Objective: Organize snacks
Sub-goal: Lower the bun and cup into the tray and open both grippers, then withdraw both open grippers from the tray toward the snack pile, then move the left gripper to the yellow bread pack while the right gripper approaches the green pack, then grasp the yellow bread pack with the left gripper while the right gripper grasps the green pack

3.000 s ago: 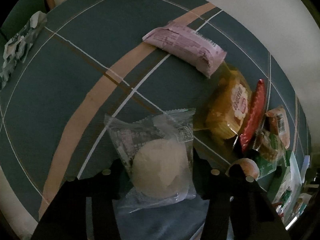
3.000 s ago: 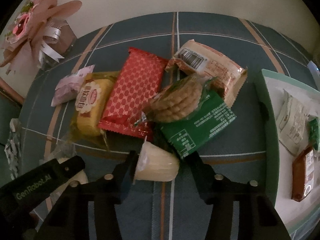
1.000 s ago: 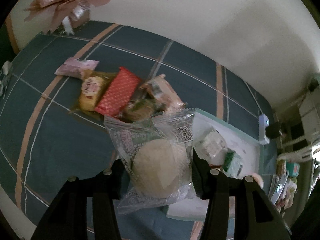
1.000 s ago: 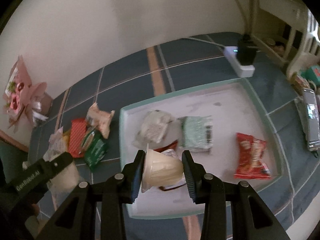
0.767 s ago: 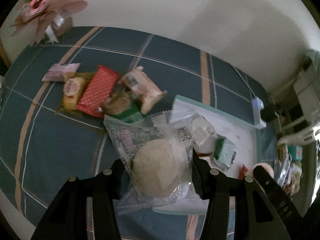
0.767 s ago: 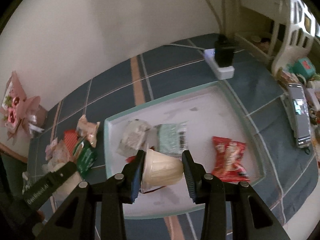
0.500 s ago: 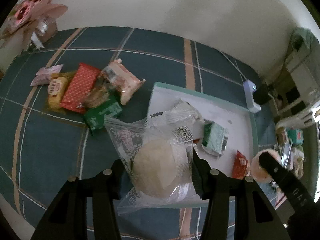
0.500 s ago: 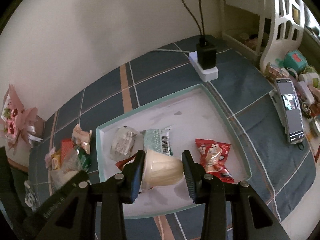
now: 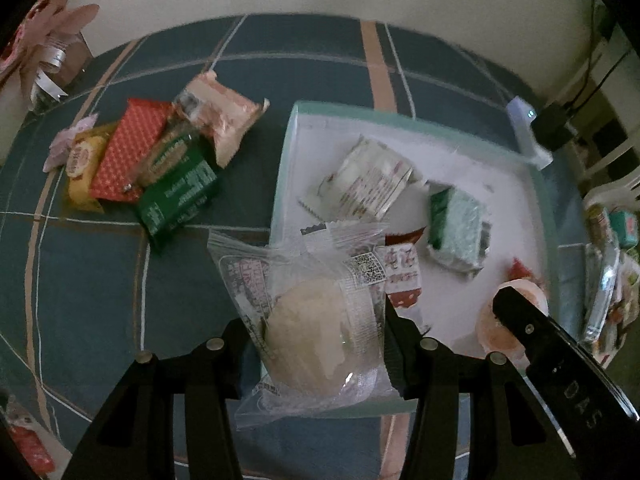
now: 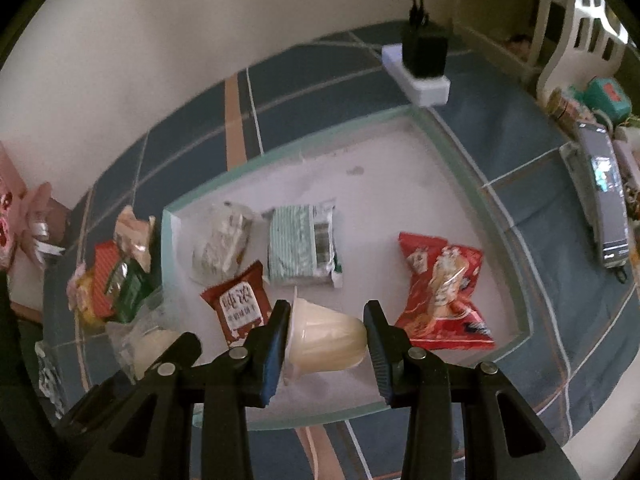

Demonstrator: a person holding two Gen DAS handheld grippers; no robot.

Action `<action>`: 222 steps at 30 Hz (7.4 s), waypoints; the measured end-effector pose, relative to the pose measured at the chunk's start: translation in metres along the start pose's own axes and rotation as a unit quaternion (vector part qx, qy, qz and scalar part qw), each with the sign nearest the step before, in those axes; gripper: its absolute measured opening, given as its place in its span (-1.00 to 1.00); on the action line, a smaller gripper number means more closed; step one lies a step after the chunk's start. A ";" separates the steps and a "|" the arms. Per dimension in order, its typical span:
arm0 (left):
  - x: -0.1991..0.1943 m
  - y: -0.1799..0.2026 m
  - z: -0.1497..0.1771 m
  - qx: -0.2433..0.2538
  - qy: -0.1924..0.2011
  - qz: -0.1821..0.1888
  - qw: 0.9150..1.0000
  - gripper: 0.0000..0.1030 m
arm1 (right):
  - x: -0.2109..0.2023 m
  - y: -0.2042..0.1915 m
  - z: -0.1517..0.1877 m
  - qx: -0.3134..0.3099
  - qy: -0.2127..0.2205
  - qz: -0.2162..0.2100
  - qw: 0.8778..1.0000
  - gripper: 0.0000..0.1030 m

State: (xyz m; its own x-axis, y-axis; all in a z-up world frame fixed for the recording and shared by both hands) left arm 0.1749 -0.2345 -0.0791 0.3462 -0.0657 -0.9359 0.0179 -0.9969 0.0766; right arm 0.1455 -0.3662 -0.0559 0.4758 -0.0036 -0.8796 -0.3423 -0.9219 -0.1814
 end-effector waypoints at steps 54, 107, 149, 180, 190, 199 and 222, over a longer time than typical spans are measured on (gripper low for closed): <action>-0.010 0.014 -0.010 -0.006 -0.010 0.036 0.999 0.40 | -0.010 0.023 -0.015 0.033 -0.016 0.020 0.999 0.23; -0.057 -0.201 -0.045 -0.109 0.101 -0.156 0.976 1.00 | 0.015 -0.117 0.016 -0.101 0.009 0.023 0.995 1.00; -0.053 -0.289 -0.076 -0.201 0.144 -0.166 0.955 1.00 | 0.042 -0.224 0.002 -0.136 0.011 -0.085 0.987 1.00; -0.002 -0.286 -0.077 -0.211 0.095 -0.125 0.965 1.00 | 0.096 -0.243 0.013 -0.151 -0.039 -0.043 0.987 1.00; 0.013 -0.285 -0.096 -0.176 0.103 -0.137 0.969 1.00 | 0.114 -0.254 0.009 -0.172 -0.027 -0.022 0.985 1.00; 0.026 -0.282 -0.098 -0.155 0.104 -0.139 0.972 0.94 | 0.133 -0.261 0.016 -0.175 -0.039 -0.013 0.984 0.98; 0.025 -0.267 -0.079 -0.197 0.066 -0.077 0.975 -0.20 | 0.120 -0.227 0.021 -0.161 -0.034 -0.018 0.986 -0.17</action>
State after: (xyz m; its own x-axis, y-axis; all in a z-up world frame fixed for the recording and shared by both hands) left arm 0.2525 0.0339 -0.0959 0.4286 0.1154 -0.8961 0.4289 -0.8989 0.0894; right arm 0.2639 -0.1491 -0.1294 0.4235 0.0469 -0.9047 -0.0466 -0.9962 -0.0735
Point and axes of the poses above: each gripper's, at about its wrist camera, not at the fingertips, and x roughly the way its jaws point, y to its right, z to its underside, the point moved 10 cm from there along x, roughly the way its jaws point, and after that the axes turned 5 degrees about y, right-handed, at the moved point
